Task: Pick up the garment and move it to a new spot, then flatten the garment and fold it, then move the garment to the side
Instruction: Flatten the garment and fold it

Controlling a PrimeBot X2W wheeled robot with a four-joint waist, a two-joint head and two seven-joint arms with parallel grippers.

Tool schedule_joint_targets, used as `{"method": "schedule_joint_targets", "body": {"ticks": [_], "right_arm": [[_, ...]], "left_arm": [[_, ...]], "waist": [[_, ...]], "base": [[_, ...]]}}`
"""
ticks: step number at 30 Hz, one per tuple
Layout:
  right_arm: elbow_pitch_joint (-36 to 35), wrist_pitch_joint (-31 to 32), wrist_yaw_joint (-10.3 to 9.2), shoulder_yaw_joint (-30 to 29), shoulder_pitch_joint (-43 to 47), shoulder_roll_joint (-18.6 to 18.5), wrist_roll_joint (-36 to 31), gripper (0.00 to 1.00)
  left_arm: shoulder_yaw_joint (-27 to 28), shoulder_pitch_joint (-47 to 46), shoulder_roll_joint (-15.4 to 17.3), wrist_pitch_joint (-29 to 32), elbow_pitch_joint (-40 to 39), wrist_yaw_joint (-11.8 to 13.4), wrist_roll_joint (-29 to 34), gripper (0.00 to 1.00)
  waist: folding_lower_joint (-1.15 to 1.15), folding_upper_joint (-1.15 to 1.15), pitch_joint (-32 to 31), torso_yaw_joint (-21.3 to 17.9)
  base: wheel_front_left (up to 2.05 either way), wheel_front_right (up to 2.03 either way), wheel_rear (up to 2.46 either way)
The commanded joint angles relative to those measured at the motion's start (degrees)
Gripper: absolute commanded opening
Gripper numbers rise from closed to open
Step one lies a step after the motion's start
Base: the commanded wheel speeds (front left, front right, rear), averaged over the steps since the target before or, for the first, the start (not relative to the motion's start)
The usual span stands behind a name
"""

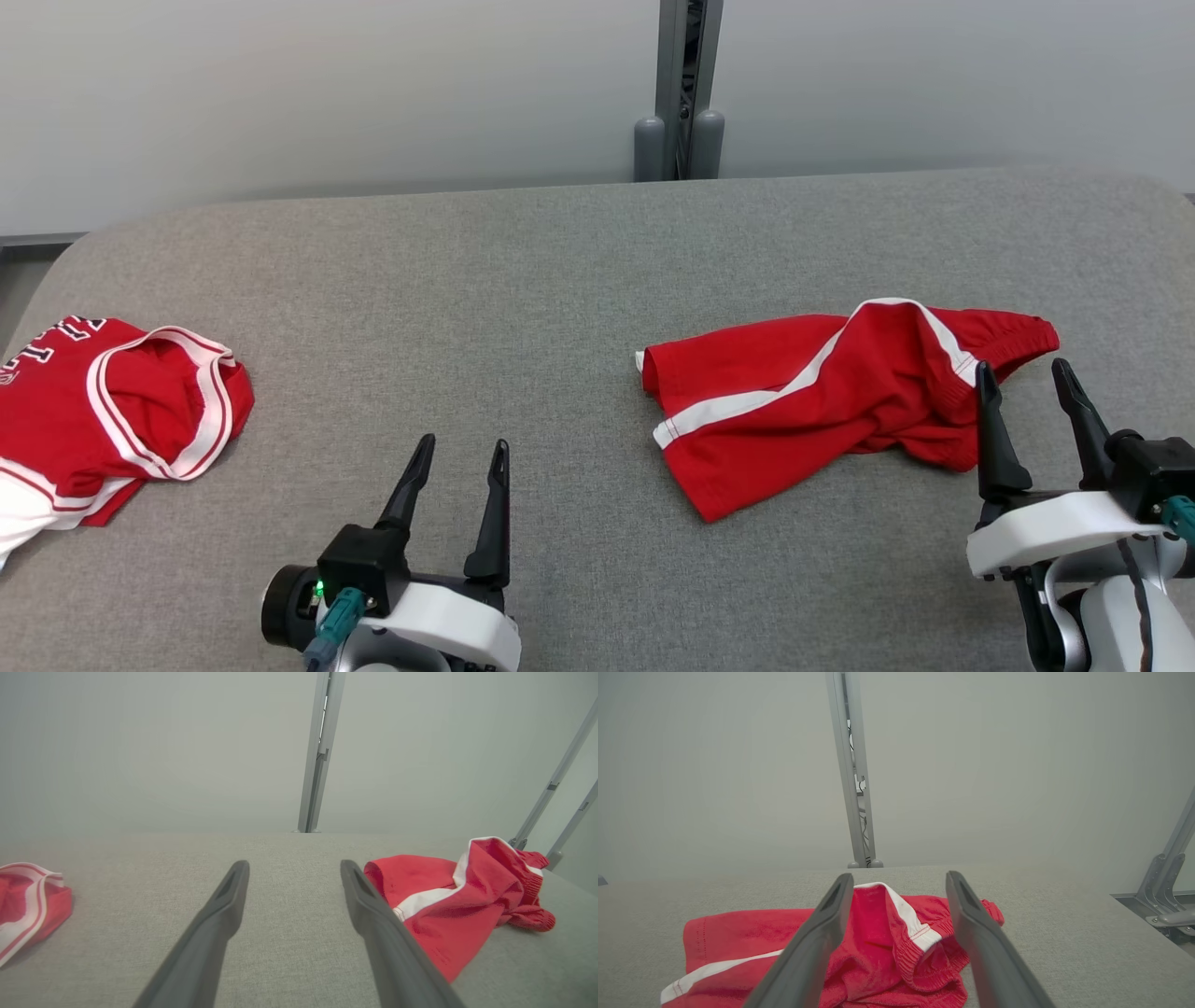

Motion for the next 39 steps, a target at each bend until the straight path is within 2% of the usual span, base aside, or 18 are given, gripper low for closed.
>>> {"method": "schedule_joint_targets", "body": {"ticks": [1,6,15,21,28,34,35,36,37,38,39], "right_arm": [[0.3,-0.2,0.01,-0.3,-0.7,0.0,-0.4,1.00],[0.6,-0.2,0.01,-1.4,-1.7,0.5,-0.9,1.00],[-0.1,-0.2,0.01,-3.0,-4.0,1.5,-1.5,1.00],[-0.2,-0.2,0.01,-3.1,-5.9,1.9,-1.5,1.00],[-0.4,-0.2,0.01,-3.1,-6.7,2.1,-1.9,1.00],[-0.3,-0.2,0.01,-3.1,-7.0,2.2,-1.9,1.00],[-0.3,-0.2,0.01,-3.2,-7.0,2.2,-2.0,1.00],[-0.2,-0.2,0.01,-3.2,-7.0,2.2,-2.0,1.00],[-0.2,-0.2,0.01,-3.2,-7.0,2.2,-1.9,1.00],[-0.1,-0.2,0.01,-3.1,-7.1,2.2,-1.8,1.00],[-0.1,-0.2,0.01,-3.1,-7.1,2.2,-1.6,1.00]], "left_arm": [[-0.4,-1.3,0.2,-0.1,0.8,-0.4,-0.2,1.00],[-3.6,-4.6,0.2,-0.1,5.9,-2.6,-2.8,1.00],[-11.8,-13.9,0.2,-0.1,17.0,-5.8,-12.8,1.00],[-20.4,-21.5,0.3,1.3,23.0,-9.5,-25.2,1.00],[-26.8,-26.3,0.2,1.0,24.6,-10.1,-34.4,1.00],[-30.6,-28.5,0.2,0.5,25.7,-10.5,-39.3,1.00],[-31.2,-28.8,0.2,0.5,25.9,-10.5,-39.9,0.96],[-31.8,-29.0,0.2,0.4,26.0,-10.6,-40.6,0.84],[-32.3,-29.2,0.2,0.3,26.1,-10.8,-41.3,0.69],[-32.7,-29.4,0.2,0.3,26.2,-10.9,-41.8,0.46],[-33.1,-29.6,0.2,0.2,26.3,-11.0,-42.2,0.35]], "waist": [[0.00,0.00,0.8,-0.1],[0.00,0.00,3.5,-0.8],[0.00,0.00,8.3,-2.4],[0.00,0.00,11.7,-4.2],[0.00,0.00,13.6,-5.2],[0.00,0.00,14.1,-5.5],[0.00,0.00,14.1,-5.6],[0.00,0.00,14.1,-5.6],[0.00,0.00,14.1,-5.6],[0.00,0.00,14.1,-5.6],[0.00,0.00,14.1,-5.6]], "base": [[0.00,0.00,0.00],[0.00,0.00,0.00],[0.00,0.00,0.00],[0.00,0.00,0.00],[0.00,0.00,0.00],[0.00,0.00,0.00],[0.00,0.00,0.00],[0.00,0.00,0.00],[0.00,0.00,0.00],[0.00,0.00,0.00],[0.00,0.00,0.00]]}}
